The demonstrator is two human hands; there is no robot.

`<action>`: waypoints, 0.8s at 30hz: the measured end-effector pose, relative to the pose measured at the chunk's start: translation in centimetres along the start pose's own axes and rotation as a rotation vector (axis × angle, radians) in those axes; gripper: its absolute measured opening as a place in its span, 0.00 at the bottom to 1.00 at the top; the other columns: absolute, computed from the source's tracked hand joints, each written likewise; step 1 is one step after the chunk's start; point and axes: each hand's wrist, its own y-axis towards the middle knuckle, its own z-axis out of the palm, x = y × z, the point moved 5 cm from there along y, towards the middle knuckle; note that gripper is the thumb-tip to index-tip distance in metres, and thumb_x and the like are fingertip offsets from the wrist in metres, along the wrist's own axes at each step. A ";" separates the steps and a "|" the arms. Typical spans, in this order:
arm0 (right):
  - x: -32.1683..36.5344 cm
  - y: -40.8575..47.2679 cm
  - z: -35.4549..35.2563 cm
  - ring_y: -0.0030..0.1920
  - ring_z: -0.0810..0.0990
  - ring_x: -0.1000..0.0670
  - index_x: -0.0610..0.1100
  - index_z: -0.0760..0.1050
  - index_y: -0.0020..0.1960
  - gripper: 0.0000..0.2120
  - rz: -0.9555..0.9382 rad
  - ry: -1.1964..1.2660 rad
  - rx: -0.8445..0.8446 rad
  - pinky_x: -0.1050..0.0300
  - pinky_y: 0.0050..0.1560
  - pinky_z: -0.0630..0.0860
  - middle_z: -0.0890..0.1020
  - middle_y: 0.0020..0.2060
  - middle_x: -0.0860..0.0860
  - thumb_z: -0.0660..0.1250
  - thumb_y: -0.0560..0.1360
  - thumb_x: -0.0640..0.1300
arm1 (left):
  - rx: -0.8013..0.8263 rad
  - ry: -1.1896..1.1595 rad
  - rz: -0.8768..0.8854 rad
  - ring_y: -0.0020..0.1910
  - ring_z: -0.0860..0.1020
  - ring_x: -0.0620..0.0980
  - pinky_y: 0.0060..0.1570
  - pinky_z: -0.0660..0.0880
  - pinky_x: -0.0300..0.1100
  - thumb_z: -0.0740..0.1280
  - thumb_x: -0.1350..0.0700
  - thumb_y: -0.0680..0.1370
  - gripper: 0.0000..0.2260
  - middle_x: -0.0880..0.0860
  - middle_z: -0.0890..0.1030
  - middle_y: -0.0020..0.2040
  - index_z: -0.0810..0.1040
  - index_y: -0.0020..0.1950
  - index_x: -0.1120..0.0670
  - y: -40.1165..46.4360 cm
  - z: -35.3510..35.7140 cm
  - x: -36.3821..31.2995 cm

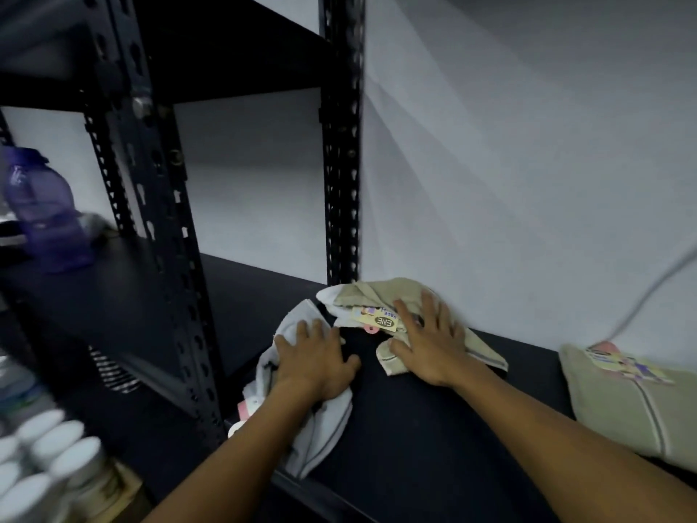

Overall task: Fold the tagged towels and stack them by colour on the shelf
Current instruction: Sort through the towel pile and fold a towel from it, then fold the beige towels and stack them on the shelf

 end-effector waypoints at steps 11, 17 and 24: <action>-1.2 -6.3 -0.3 0.78 0.39 0.38 0.63 0.33 0.77 0.32 -0.050 0.016 -0.091 0.38 0.76 0.47 0.30 0.77 0.47 0.50 0.82 0.58 | -0.047 -0.066 0.029 0.70 0.63 0.56 0.65 0.60 0.62 0.53 0.37 0.77 0.25 0.52 0.68 0.70 0.69 0.67 0.50 -0.6 -0.4 0.1; -1.1 -13.0 -1.2 0.78 0.37 0.38 0.62 0.33 0.77 0.31 -0.016 0.000 -0.070 0.39 0.75 0.44 0.31 0.77 0.46 0.49 0.82 0.57 | -0.073 -0.138 0.069 0.68 0.66 0.54 0.66 0.59 0.64 0.54 0.43 0.80 0.18 0.51 0.72 0.68 0.70 0.66 0.48 -1.2 -1.7 -0.1; -1.8 -17.6 -1.7 0.78 0.39 0.40 0.61 0.38 0.78 0.30 0.009 0.023 -0.069 0.39 0.75 0.47 0.36 0.78 0.47 0.50 0.81 0.57 | -0.409 -0.425 0.368 0.59 0.77 0.58 0.59 0.72 0.58 0.62 0.59 0.72 0.20 0.56 0.80 0.58 0.77 0.63 0.57 -6.4 -5.4 -3.9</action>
